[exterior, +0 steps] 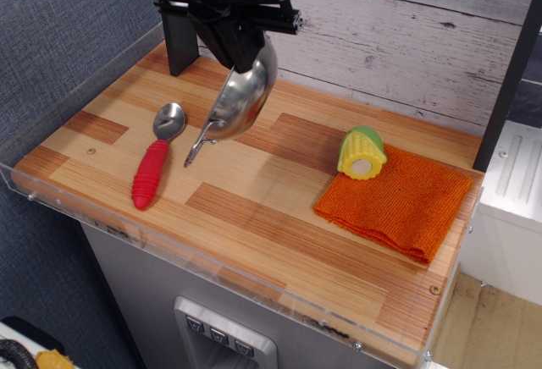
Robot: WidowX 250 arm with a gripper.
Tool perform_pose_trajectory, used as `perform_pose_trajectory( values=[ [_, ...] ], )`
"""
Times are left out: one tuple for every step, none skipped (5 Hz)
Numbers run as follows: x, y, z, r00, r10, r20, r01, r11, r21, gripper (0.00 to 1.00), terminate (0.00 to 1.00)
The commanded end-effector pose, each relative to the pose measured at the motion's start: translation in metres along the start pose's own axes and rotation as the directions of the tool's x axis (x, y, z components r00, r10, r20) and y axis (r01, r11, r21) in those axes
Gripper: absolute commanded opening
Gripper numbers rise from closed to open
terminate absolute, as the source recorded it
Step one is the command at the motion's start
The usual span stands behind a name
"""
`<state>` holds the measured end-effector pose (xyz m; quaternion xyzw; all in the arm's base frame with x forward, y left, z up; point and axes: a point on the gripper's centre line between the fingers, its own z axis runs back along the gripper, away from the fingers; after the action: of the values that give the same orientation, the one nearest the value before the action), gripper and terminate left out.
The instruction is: Place the kadai and keep it aside near the spatula.
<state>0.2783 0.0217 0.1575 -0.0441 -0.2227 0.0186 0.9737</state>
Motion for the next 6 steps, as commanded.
perform_pose_trajectory(
  values=[
    [0.017, 0.027, -0.008, 0.998, 0.052, 0.033, -0.053, 0.998, 0.021, 0.0, 0.0],
    [0.028, 0.038, -0.018, 0.997, 0.067, 0.024, -0.068, 0.998, 0.02, 0.0, 0.0],
    [0.027, 0.042, -0.036, 0.998, 0.063, -0.02, -0.063, 0.998, 0.006, 0.0, 0.0],
    [0.023, 0.041, -0.058, 0.997, 0.052, -0.063, -0.054, 0.998, -0.026, 0.0, 0.0],
    [0.012, 0.041, -0.088, 0.991, 0.034, -0.129, -0.042, 0.997, -0.061, 0.0, 0.0],
    [0.01, 0.042, -0.094, 0.99, 0.028, -0.138, -0.036, 0.998, -0.054, 0.0, 0.0]
  ],
)
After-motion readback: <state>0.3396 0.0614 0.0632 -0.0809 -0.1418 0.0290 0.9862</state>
